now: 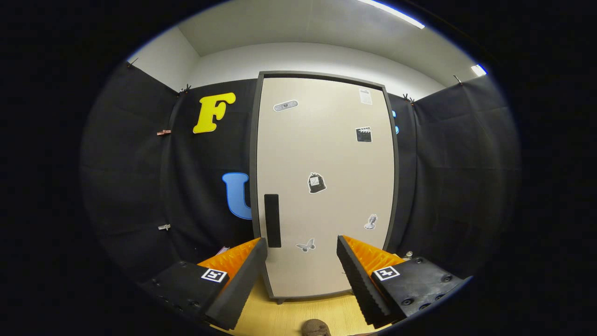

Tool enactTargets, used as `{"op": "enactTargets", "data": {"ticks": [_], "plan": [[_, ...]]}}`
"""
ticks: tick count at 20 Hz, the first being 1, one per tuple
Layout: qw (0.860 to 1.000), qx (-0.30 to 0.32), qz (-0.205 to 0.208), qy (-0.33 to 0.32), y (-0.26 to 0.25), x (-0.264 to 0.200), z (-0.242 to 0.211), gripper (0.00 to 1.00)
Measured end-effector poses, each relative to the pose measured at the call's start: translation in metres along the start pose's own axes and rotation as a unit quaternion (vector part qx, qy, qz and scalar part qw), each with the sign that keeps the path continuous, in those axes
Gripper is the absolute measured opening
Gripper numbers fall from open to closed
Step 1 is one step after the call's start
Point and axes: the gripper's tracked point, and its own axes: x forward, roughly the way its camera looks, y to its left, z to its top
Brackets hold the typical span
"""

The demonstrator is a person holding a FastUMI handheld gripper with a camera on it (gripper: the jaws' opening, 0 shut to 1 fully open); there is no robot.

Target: Open the shoe cabinet door, grab the shoes and put them into the shoe cabinet, then close the shoe cabinet door.

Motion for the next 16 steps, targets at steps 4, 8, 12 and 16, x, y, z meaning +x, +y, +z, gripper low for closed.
{"op": "enactTargets", "data": {"ticks": [4, 8, 12, 16], "plan": [[1.000, -0.004, -0.003, 0.000, 0.009, 0.012, -0.002, 0.98], [1.000, -0.009, -0.003, 0.002, 0.024, 0.031, -0.006, 0.98], [1.000, -0.001, -0.004, 0.001, 0.035, 0.059, -0.007, 0.98], [1.000, 0.002, -0.008, 0.009, 0.042, 0.097, -0.014, 0.98]]}}
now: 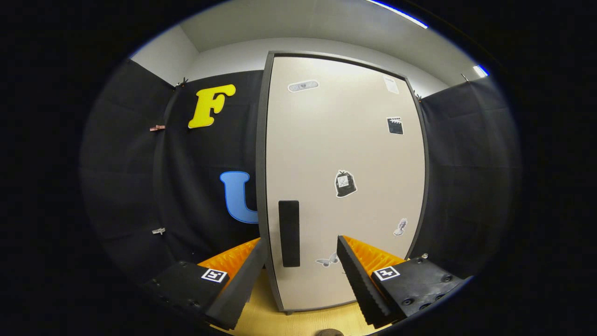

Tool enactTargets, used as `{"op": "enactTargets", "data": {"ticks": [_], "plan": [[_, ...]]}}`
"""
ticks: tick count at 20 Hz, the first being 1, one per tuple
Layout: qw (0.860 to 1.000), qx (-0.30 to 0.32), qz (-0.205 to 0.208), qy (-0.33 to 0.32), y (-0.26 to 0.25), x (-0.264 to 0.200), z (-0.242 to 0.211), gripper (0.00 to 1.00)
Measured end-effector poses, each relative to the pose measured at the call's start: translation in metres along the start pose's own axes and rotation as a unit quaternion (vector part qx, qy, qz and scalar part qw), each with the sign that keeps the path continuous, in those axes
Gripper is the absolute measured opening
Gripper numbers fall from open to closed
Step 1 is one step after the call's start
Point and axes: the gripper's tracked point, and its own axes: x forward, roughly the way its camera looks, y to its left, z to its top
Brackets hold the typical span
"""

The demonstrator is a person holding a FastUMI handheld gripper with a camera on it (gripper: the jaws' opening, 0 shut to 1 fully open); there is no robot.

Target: Open the shoe cabinet door, grab the shoes and put them into the shoe cabinet, then close the shoe cabinet door.

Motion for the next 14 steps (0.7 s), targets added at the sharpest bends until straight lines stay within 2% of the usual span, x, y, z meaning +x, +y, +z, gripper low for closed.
{"op": "enactTargets", "data": {"ticks": [7, 13, 14], "plan": [[1.000, 0.000, -0.009, 0.016, 0.003, 0.056, -0.022, 0.98], [0.999, 0.001, -0.013, 0.029, 0.004, 0.076, -0.033, 0.96], [0.999, 0.003, -0.011, 0.033, 0.005, 0.077, -0.036, 0.86]]}}
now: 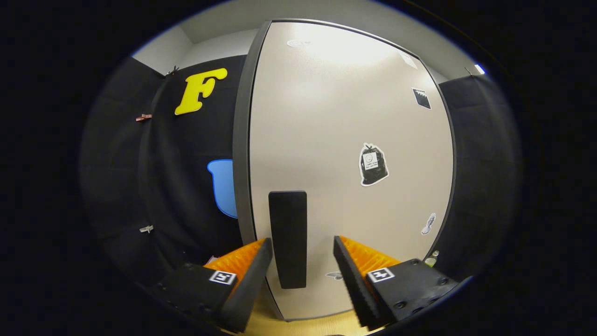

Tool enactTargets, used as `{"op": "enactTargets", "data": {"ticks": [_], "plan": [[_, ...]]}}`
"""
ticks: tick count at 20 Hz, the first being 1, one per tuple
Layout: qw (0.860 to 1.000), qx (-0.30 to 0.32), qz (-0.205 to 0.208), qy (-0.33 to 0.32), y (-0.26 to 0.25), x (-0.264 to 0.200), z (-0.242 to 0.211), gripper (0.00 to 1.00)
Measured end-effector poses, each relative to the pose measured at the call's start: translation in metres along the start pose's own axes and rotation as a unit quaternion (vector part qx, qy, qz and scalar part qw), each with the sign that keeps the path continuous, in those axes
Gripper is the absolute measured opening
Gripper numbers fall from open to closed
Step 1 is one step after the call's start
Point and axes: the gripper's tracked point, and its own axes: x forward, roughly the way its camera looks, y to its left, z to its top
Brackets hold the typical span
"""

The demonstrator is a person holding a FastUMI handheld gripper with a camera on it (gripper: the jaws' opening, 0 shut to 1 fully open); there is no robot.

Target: Open the shoe cabinet door, grab the shoes and put them into the shoe cabinet, then close the shoe cabinet door.

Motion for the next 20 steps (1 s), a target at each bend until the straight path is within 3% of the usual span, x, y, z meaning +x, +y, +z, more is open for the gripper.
{"op": "enactTargets", "data": {"ticks": [2, 8, 9, 10, 12, 15, 16, 20], "plan": [[1.000, -0.001, -0.005, 0.004, -0.002, 0.002, -0.002, 0.68], [1.000, 0.004, 0.022, 0.001, 0.012, -0.001, -0.003, 0.68], [1.000, 0.001, 0.016, 0.000, 0.007, 0.017, -0.003, 0.54], [1.000, -0.003, 0.012, -0.001, 0.009, -0.001, -0.001, 0.39], [1.000, -0.001, 0.010, 0.003, 0.010, 0.004, -0.004, 0.33], [1.000, -0.004, 0.008, 0.004, 0.010, 0.003, -0.004, 0.33], [1.000, -0.005, 0.008, 0.005, 0.010, 0.003, -0.004, 0.24], [1.000, -0.008, 0.016, 0.009, 0.009, -0.001, -0.005, 0.24]]}}
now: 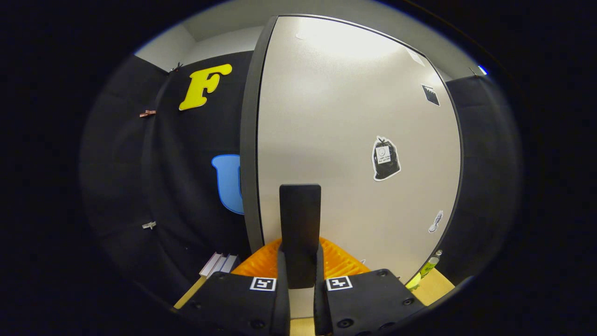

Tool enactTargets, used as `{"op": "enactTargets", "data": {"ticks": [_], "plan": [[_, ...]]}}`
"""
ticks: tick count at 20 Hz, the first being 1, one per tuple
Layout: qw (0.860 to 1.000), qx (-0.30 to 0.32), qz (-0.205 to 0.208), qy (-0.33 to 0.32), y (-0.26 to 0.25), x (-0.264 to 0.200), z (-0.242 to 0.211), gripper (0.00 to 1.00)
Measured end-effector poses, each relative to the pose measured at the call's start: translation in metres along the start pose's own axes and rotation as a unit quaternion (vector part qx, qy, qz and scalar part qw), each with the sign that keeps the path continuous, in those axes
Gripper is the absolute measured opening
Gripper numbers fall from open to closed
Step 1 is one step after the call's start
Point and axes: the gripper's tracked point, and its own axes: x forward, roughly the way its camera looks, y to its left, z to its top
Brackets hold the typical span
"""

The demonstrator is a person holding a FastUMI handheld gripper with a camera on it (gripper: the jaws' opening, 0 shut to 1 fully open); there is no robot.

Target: Open the shoe cabinet door, grab the shoes and put them into the shoe cabinet, then close the shoe cabinet door.

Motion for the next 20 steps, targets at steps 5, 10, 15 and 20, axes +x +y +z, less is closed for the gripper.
{"op": "enactTargets", "data": {"ticks": [5, 10, 15, 20], "plan": [[1.000, 0.006, 0.016, 0.000, -0.005, -0.025, -0.001, 0.24], [1.000, 0.016, 0.012, -0.003, -0.021, -0.064, 0.000, 0.24], [1.000, 0.016, 0.022, 0.009, -0.038, -0.101, -0.002, 0.24], [0.999, 0.011, 0.031, 0.015, -0.066, -0.142, -0.003, 0.24]]}}
